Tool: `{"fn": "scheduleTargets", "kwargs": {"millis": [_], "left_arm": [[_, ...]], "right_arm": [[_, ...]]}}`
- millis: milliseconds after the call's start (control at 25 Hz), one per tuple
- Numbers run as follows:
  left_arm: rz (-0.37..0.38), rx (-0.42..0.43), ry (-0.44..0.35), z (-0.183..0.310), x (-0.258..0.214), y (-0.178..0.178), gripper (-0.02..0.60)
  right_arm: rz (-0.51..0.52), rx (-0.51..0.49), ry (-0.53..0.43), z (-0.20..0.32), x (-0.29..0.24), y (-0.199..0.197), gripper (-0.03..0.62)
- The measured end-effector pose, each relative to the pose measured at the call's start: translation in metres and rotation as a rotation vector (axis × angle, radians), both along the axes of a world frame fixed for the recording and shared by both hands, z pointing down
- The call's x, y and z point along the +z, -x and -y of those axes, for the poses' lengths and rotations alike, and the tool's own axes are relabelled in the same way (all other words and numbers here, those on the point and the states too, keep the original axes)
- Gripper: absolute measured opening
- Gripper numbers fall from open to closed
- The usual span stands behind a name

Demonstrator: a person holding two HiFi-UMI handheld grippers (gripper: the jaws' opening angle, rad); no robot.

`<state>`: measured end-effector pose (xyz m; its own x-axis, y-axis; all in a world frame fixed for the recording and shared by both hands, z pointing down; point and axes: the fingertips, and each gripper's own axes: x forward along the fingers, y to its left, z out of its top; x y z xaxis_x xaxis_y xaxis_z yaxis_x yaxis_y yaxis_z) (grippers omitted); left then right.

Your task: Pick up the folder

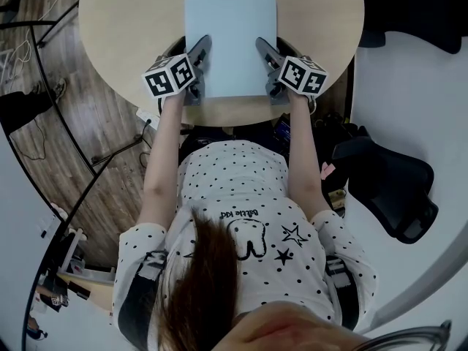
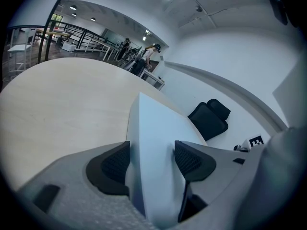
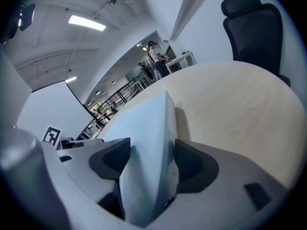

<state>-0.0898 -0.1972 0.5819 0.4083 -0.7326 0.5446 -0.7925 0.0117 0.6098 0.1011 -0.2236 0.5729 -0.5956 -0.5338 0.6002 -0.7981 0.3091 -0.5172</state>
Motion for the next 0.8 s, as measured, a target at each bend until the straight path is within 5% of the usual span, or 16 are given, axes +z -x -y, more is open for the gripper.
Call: {"fn": "scheduleTargets", "kwargs": {"millis": [400, 800], "left_arm": [[0.005, 0.016, -0.005, -0.01, -0.009, -0.011, 0.285], [0.005, -0.002, -0.063, -0.014, -0.038, -0.009, 0.285]], "right_arm": [[-0.024, -0.004, 0.024, -0.014, -0.008, -0.009, 0.278], [-0.032, -0.007, -0.078, -0.016, -0.041, -0.007, 0.276]]}}
